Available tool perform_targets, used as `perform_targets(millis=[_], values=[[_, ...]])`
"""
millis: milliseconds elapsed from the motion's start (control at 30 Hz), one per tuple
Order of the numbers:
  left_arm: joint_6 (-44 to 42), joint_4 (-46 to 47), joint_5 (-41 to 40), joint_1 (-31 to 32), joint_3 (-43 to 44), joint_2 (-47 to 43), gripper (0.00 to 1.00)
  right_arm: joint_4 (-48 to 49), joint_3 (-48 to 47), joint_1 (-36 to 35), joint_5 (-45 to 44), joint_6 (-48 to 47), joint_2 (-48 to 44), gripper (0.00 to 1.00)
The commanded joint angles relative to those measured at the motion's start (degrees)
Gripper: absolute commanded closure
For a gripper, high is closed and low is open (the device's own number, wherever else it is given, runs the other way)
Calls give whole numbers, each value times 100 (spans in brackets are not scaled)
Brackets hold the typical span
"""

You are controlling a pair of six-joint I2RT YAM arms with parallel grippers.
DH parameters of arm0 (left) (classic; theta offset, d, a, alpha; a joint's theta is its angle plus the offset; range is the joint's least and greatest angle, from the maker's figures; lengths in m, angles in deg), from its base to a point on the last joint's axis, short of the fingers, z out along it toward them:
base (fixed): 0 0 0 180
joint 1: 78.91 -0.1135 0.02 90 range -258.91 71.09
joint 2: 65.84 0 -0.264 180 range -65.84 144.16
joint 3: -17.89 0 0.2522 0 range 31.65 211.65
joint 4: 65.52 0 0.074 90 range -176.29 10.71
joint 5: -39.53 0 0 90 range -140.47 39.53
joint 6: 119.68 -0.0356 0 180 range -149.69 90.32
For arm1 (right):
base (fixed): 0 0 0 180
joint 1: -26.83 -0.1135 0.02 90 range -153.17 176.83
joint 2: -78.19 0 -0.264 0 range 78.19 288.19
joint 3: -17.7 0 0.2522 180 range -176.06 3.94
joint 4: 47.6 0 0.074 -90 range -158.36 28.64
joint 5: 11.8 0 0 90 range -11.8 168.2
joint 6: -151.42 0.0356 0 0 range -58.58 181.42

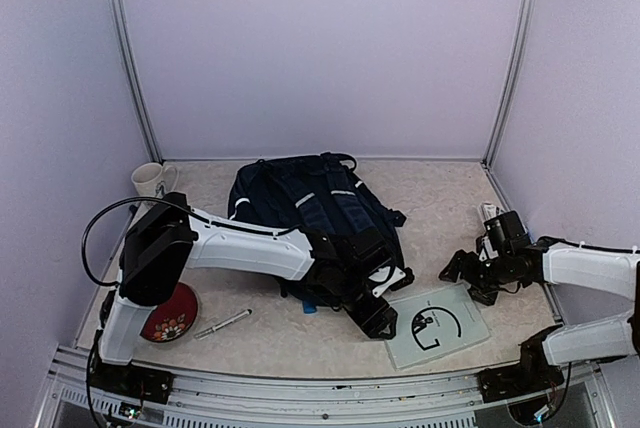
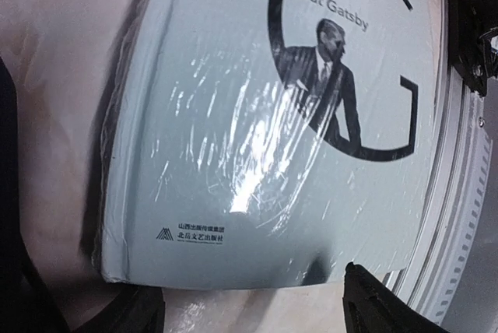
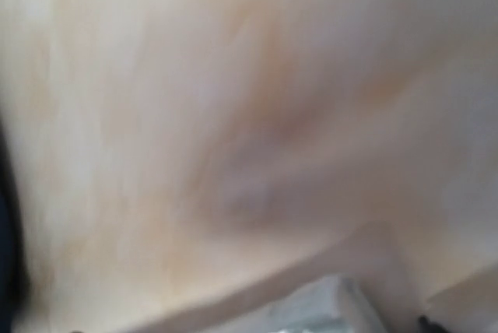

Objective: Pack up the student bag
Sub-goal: Move the book to the center of the board.

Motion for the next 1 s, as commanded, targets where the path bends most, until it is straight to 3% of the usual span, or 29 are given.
perform_targets(millis=[0, 133, 333, 533, 600, 800, 967], values=[[164, 377, 139, -66, -73, -134, 23, -545, -9, -471, 1051, 471, -197, 10], [177, 438, 103, -45, -136, -180, 23, -1409, -367, -471, 935, -276, -222, 6], [342, 520, 51, -299, 459, 37, 22, -1598, -172, -647, 1437, -466, -63, 8], [427, 660, 25, -559, 1139, 303, 22, -655, -379, -954, 2327, -304, -276, 11], [416, 685, -35, -669, 1173, 233, 22, -738, -523, -1005, 2116, -393, -380, 11], [282, 398, -477, -762, 625, -318, 22, -2096, -571, -1007, 1045, -655, -355, 10], [277, 258, -444, -546, -421, -826, 27, -2410, -250, -1007, 1031, -515, -673, 10]])
